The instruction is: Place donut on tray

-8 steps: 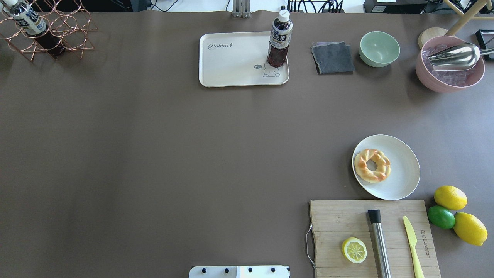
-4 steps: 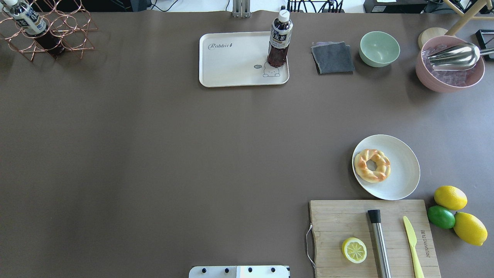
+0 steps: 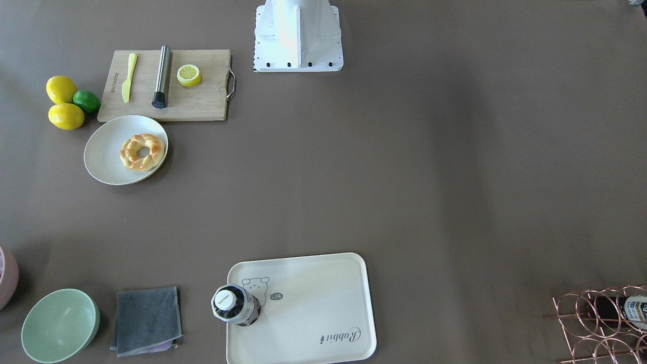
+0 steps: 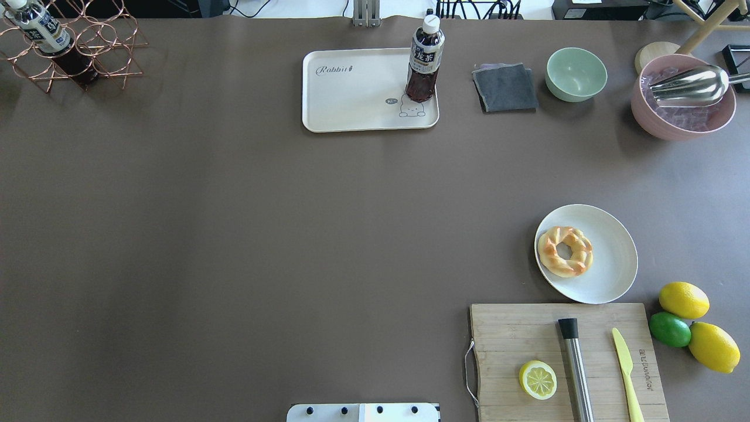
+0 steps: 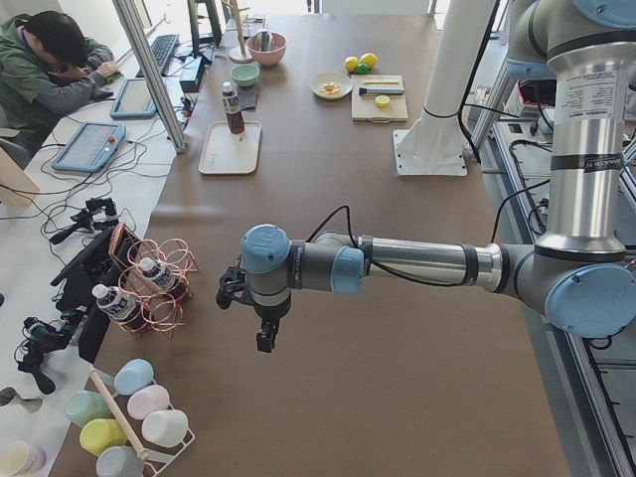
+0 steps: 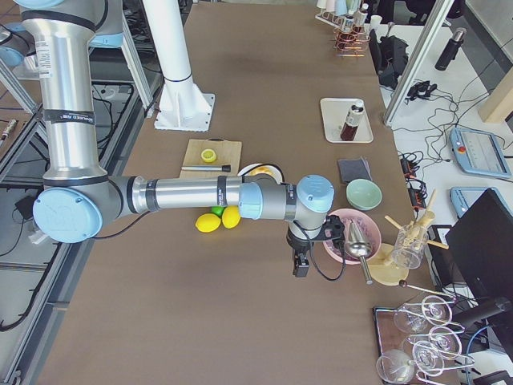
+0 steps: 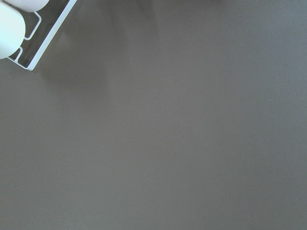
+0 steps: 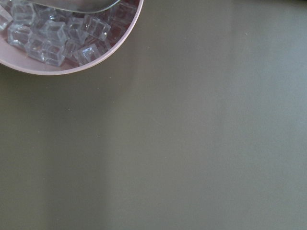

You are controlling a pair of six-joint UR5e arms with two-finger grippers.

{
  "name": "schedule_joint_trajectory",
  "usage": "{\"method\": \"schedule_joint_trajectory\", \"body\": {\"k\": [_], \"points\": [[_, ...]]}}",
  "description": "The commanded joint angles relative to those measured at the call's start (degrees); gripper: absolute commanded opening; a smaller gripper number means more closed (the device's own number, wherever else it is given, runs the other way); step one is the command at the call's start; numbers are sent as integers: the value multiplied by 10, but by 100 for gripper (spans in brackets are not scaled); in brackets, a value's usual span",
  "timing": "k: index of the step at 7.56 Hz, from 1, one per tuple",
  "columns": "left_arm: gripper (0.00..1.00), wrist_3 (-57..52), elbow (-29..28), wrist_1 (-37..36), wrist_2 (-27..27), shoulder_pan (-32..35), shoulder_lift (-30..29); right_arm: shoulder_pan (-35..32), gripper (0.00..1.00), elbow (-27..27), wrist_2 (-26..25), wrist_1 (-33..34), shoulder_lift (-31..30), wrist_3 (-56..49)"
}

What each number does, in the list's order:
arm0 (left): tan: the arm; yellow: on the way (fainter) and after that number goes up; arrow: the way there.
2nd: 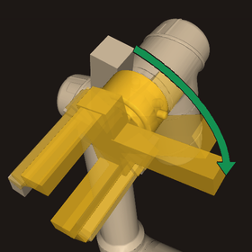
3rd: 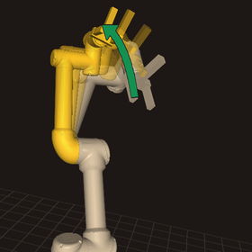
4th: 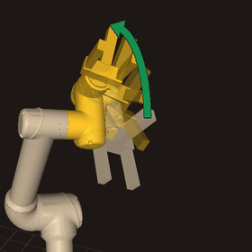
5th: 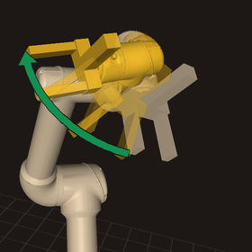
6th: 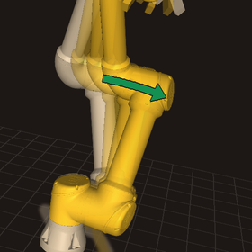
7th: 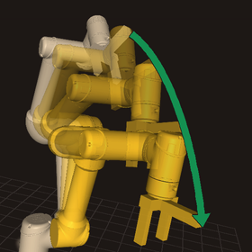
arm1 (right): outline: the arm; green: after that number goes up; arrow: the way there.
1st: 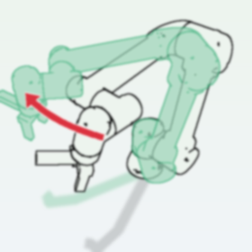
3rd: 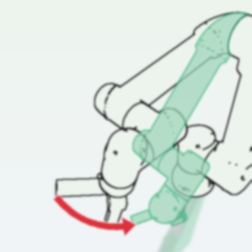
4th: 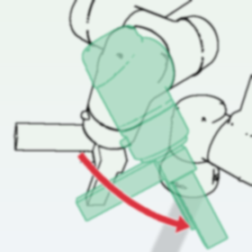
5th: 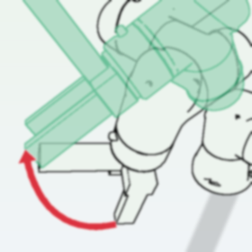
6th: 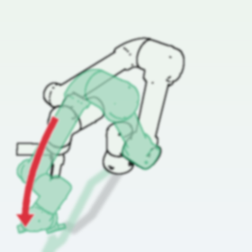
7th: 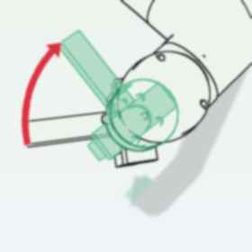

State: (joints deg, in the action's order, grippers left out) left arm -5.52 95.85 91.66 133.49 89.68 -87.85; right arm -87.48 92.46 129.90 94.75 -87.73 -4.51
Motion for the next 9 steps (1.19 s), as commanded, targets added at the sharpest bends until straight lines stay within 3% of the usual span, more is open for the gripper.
{"method": "schedule_joint_trajectory", "body": {"k": [1, 4, 7, 9], "points": [[99, 1, 4, 7, 30, 1, -2, 0, 100, 12, -1, 0, 14, 1], [99, 23, 5, 35, 96, 1, -2, 39, 100, 83, 30, 0, 22, 34], [98, 61, 13, 100, 106, -5, -1, 169, 100, 135, 32, -6, 24, 193], [98, 66, 20, 112, 111, -5, -1, 216, 100, 116, 32, -163, -11, 344]]}}
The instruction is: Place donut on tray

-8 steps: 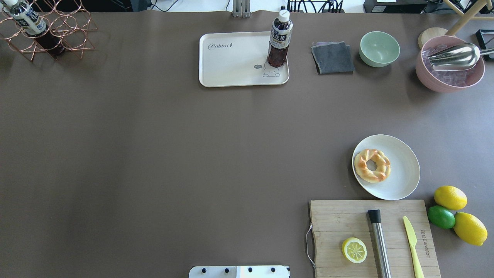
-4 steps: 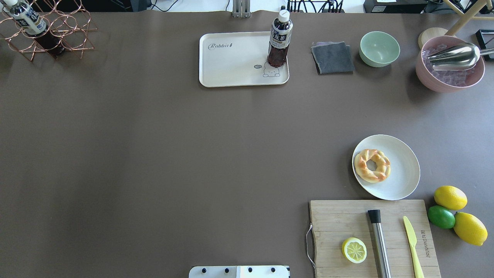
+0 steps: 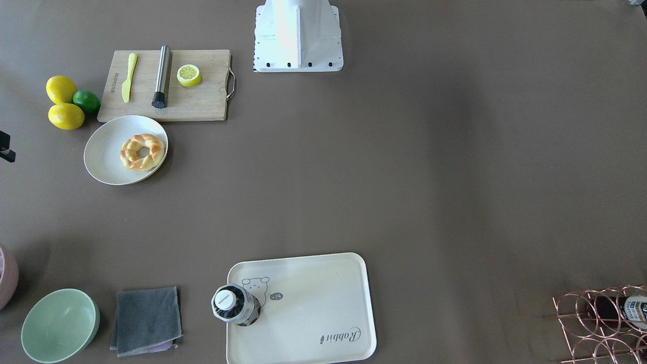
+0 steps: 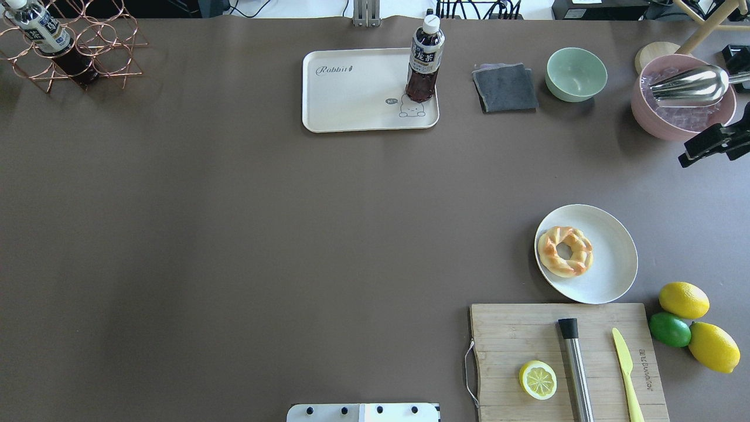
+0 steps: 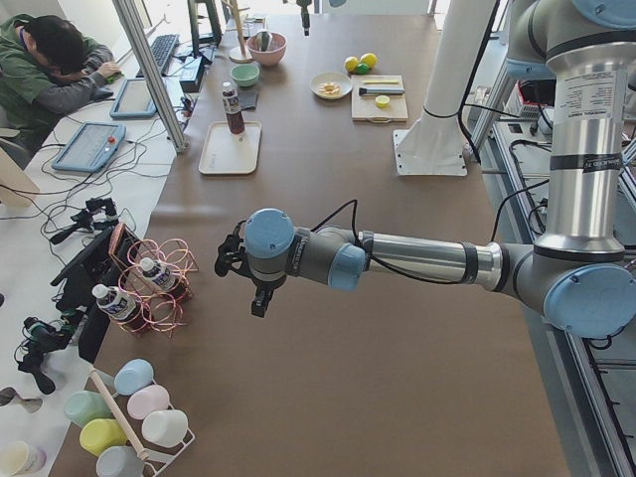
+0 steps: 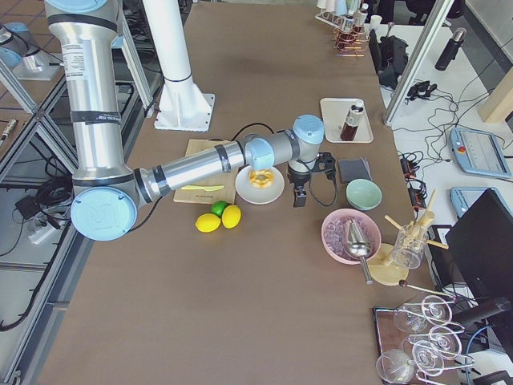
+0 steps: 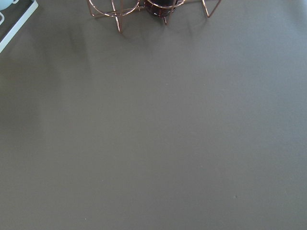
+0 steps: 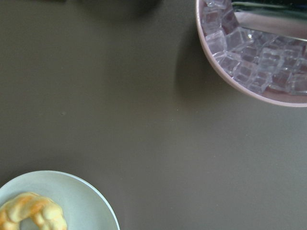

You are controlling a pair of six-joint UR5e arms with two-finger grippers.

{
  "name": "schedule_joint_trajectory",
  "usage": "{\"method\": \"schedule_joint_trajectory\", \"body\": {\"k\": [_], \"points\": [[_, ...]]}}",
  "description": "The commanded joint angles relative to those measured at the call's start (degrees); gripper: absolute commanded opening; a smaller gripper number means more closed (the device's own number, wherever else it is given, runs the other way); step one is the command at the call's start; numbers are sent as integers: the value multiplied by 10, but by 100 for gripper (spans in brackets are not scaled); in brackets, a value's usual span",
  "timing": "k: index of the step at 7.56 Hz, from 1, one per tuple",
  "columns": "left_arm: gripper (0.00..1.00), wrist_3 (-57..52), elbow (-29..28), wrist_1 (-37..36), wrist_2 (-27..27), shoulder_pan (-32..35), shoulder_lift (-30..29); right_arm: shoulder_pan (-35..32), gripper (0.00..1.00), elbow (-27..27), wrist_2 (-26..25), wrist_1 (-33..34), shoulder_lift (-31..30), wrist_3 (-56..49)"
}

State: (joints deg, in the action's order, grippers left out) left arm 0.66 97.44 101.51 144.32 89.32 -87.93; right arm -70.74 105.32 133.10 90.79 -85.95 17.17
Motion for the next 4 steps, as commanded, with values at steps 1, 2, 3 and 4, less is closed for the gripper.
{"method": "schedule_joint_trajectory", "body": {"k": [1, 2, 3, 4], "points": [[99, 3, 5, 14, 3, -1, 0, 69, 100, -18, -1, -228, -65, 200], [99, 3, 6, 13, 3, -1, 0, 88, 99, -18, -3, -310, -93, 278], [99, 3, 8, 13, 2, -1, 0, 136, 98, -18, -53, -357, -102, 350], [98, 3, 9, 15, 3, -1, 0, 187, 96, -19, -107, -362, -101, 398]]}}
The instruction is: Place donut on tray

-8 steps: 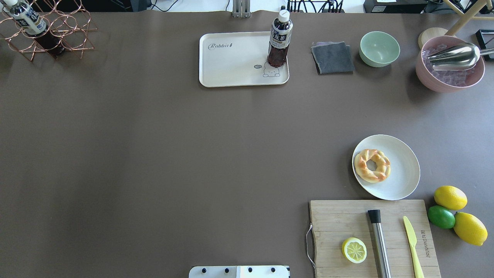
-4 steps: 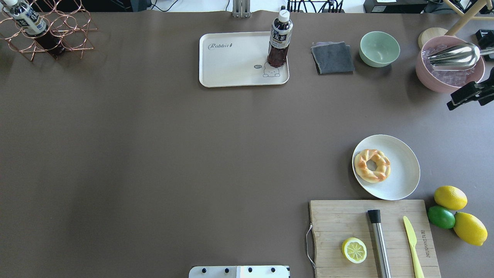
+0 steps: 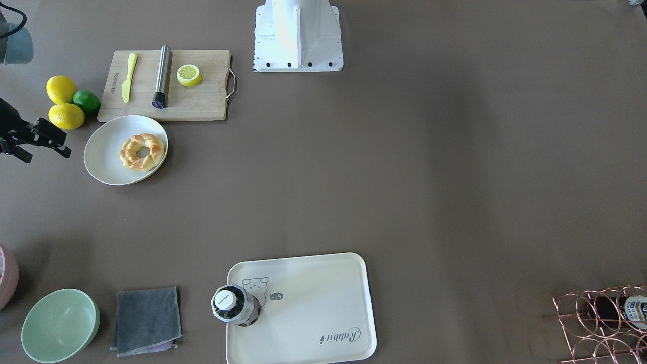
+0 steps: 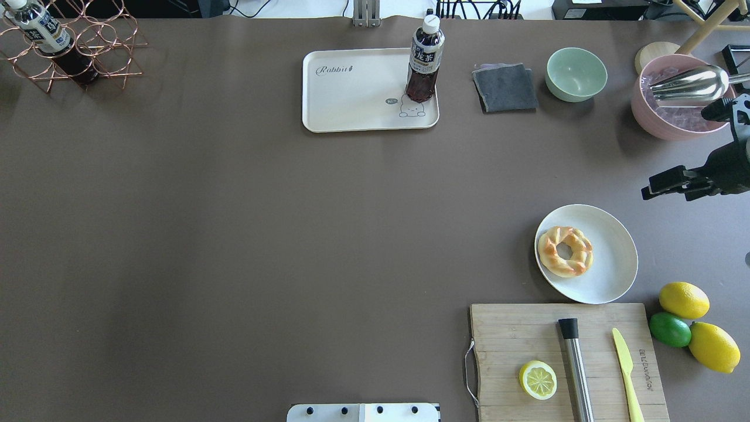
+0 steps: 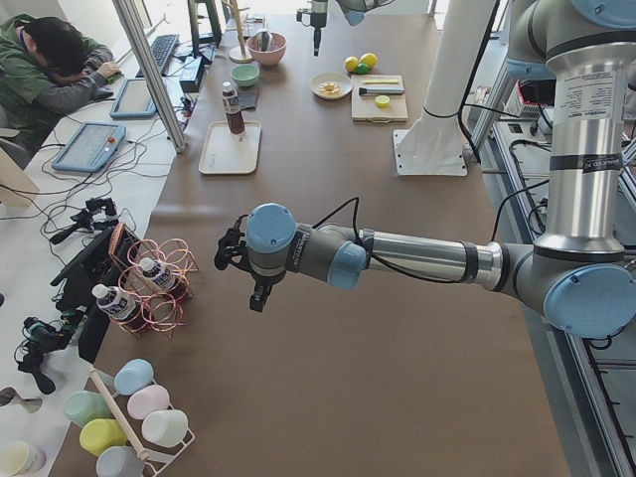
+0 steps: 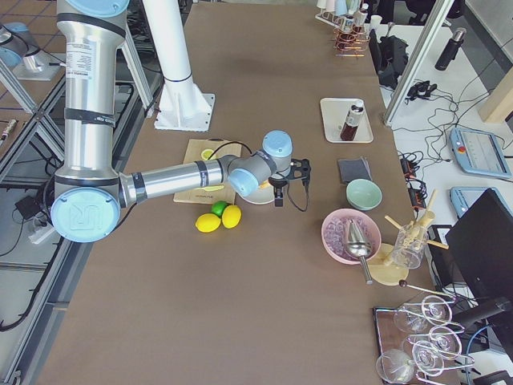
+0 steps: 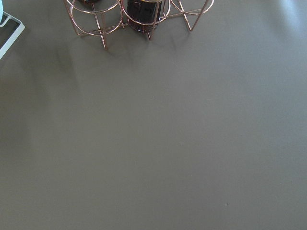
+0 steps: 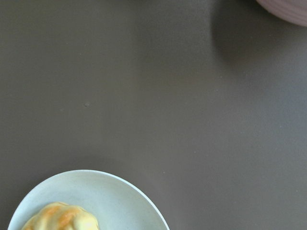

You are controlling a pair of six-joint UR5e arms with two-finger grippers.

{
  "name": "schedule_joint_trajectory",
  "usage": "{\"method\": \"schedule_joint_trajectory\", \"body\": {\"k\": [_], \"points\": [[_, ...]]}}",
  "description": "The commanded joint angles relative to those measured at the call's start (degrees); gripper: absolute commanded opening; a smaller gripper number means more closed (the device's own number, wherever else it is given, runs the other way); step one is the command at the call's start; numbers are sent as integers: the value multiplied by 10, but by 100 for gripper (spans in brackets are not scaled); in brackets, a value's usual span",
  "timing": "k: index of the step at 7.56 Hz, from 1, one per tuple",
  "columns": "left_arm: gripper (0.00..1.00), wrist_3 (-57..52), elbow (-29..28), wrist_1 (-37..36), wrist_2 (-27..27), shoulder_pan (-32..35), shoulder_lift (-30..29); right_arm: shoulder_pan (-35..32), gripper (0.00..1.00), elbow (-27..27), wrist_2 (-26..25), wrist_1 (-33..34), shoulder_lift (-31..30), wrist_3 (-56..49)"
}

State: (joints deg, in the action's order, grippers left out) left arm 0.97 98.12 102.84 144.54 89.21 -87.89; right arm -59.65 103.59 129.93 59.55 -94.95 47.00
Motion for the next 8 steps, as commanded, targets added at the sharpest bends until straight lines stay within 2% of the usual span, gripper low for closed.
{"method": "schedule_joint_trajectory", "body": {"k": [1, 3, 5, 6, 7, 8], "points": [[98, 0, 1, 9, 0, 0, 2, 96, 95, -1, -93, -57, -15, 120], [98, 1, 1, 28, 0, 0, 13, 119, 90, -2, -108, -102, -52, 139], [99, 1, 3, 39, 0, 0, 19, 150, 70, -3, -143, -105, -53, 189], [99, 1, 6, 39, 0, 0, 19, 152, 56, -3, -144, -105, -53, 201], [98, 1, 6, 39, 0, 0, 20, 155, 49, -3, -149, -105, -53, 204], [99, 1, 7, 39, 1, 0, 20, 162, 47, -3, -156, -105, -58, 204]]}}
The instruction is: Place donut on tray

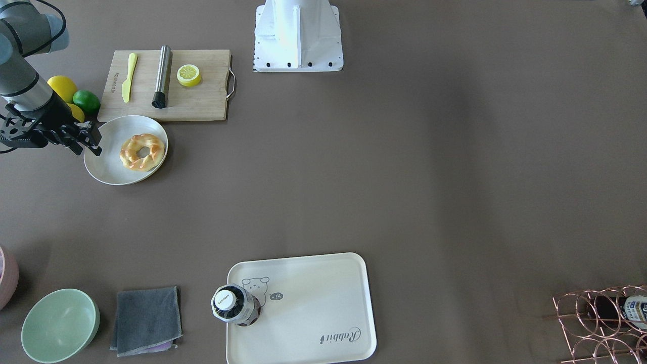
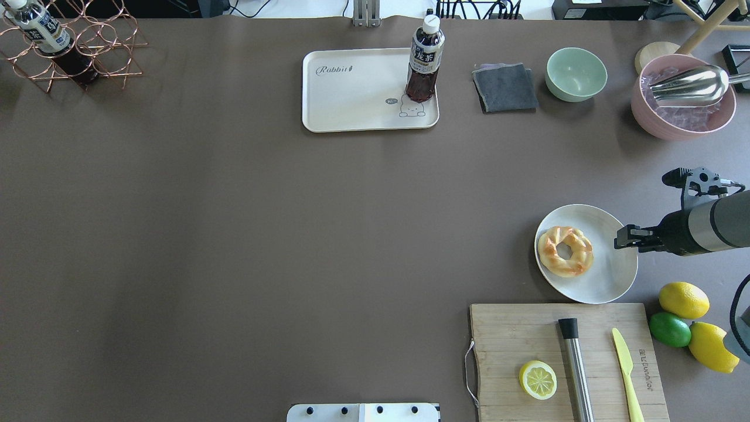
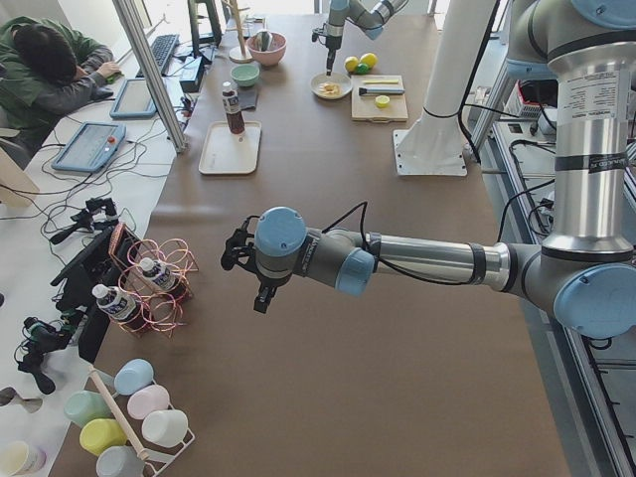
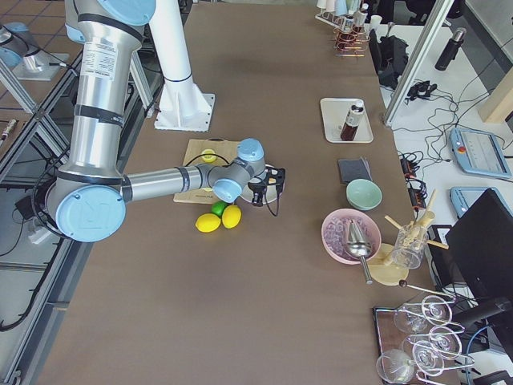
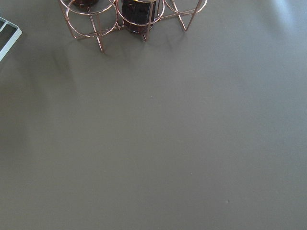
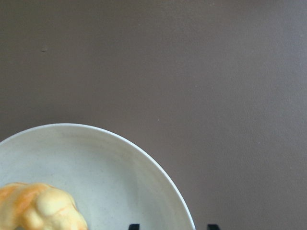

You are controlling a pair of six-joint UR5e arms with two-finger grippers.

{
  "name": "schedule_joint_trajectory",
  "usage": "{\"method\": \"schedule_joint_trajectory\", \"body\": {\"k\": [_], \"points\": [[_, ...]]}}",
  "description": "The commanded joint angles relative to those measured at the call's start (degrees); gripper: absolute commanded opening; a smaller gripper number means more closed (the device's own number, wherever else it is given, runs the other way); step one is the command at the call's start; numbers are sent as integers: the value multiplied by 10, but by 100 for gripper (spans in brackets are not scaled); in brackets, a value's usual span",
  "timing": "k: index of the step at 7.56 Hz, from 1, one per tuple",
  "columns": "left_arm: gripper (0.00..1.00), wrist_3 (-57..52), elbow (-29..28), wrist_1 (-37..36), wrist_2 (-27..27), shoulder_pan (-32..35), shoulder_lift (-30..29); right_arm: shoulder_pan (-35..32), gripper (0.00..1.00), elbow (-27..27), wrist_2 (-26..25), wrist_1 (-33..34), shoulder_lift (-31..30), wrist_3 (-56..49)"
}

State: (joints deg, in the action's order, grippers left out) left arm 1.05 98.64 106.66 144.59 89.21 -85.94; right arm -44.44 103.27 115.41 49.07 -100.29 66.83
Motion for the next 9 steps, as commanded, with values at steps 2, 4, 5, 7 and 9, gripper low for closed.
{"method": "schedule_joint_trajectory", "body": {"k": [2, 4, 5, 7, 9], "points": [[99, 1, 6, 0, 0, 0, 2, 13, 46, 0, -11, 0, -8, 7], [99, 1, 6, 0, 0, -1, 2, 13, 45, 0, -11, 0, -10, 7], [99, 1, 8, 0, 0, 0, 2, 14, 29, 0, -11, 0, -11, 9], [99, 1, 10, 0, 0, 0, 2, 15, 0, 1, -11, 0, -12, 21], [99, 1, 14, 0, 0, 0, 2, 18, 0, 6, -10, -1, -9, 33]]}}
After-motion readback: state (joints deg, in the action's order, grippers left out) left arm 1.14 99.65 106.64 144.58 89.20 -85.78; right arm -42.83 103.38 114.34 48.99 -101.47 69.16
